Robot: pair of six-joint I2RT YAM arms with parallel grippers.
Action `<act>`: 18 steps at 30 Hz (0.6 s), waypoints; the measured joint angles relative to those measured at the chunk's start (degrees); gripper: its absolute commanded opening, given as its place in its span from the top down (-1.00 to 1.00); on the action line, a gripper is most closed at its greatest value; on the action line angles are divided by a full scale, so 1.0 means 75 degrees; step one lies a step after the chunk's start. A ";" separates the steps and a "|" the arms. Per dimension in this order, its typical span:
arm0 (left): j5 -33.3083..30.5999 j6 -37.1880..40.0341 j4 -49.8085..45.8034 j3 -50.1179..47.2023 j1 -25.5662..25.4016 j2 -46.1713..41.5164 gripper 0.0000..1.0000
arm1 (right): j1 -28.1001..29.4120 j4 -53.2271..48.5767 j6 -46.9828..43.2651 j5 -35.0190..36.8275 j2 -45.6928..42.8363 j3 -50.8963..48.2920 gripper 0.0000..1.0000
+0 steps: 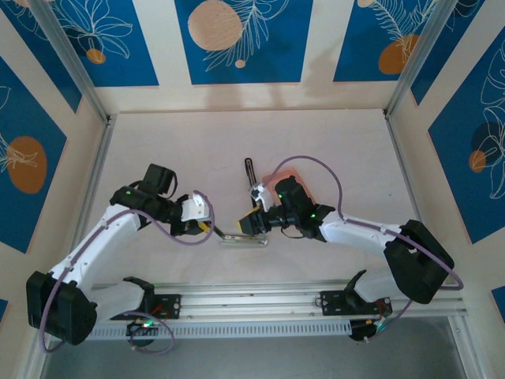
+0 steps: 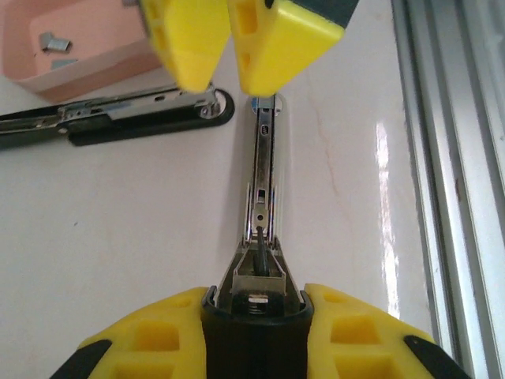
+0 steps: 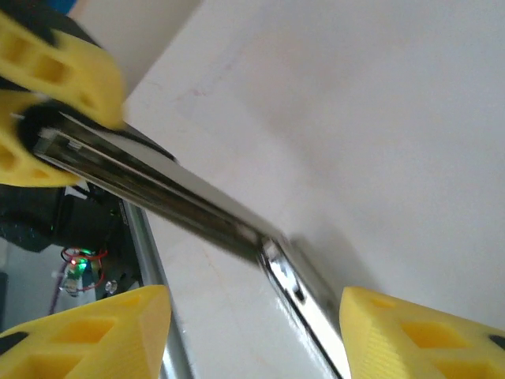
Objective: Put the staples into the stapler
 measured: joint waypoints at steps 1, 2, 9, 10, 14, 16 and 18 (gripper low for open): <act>-0.0189 0.0076 -0.0221 0.0181 0.0000 0.0003 0.66 | 0.0003 -0.0286 0.0411 0.0085 -0.0061 -0.0003 -0.07; -0.0341 0.0187 -0.0411 0.0344 0.0000 0.0006 0.66 | 0.0000 -0.0498 0.0764 0.0184 -0.0143 -0.0017 -0.05; -0.0752 0.0618 -0.1154 0.0807 0.0000 0.0076 0.66 | -0.0265 -0.1769 0.2524 0.0376 -0.0542 -0.0052 0.19; -0.0804 0.0659 -0.1204 0.0807 0.0000 0.0099 0.66 | -0.0300 -0.1944 0.2704 0.0376 -0.0446 -0.0038 0.21; -0.0959 0.0790 -0.1445 0.0889 0.0000 0.0254 0.66 | -0.0224 -0.2477 0.3340 0.0373 0.0122 0.0052 0.26; -0.1003 0.0807 -0.1492 0.0915 0.0000 0.0280 0.66 | -0.0157 -0.2637 0.3570 0.0373 0.0347 0.0052 0.26; -0.1014 0.0831 -0.1530 0.0924 0.0000 0.0286 0.66 | -0.0131 -0.2731 0.3733 0.0370 0.0460 0.0052 0.26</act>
